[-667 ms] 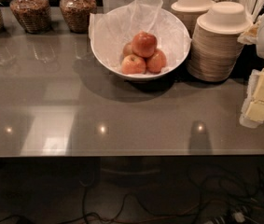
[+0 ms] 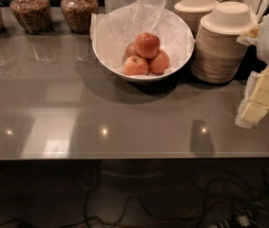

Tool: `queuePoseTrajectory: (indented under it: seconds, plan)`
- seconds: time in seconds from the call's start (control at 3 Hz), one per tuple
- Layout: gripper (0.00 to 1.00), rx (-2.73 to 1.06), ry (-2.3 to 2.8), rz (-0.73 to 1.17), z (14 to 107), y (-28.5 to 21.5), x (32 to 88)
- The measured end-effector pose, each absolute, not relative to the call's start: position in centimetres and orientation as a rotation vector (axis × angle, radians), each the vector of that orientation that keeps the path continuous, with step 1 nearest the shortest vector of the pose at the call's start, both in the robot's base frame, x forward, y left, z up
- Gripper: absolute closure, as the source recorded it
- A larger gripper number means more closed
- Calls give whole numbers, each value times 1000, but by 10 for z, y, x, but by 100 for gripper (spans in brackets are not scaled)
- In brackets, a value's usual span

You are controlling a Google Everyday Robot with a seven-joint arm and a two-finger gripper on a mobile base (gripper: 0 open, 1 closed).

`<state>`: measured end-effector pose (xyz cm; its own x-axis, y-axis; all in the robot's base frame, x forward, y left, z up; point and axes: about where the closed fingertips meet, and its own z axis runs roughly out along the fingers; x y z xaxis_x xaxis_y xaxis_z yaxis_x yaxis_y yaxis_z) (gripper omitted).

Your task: Pick apple from white bowl

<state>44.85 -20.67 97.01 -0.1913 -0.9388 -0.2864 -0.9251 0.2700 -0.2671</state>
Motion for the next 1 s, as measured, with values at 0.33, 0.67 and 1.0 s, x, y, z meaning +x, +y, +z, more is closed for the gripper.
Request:
queuePoseTrajectory:
  seconds: [0.33,0.67,1.0]
  plan:
    - [0,-1589,2043,37,959,-189,467]
    - [0,-1459,1943,80,957,-170,503]
    - [0,-1374,1869,97,960,-149,547]
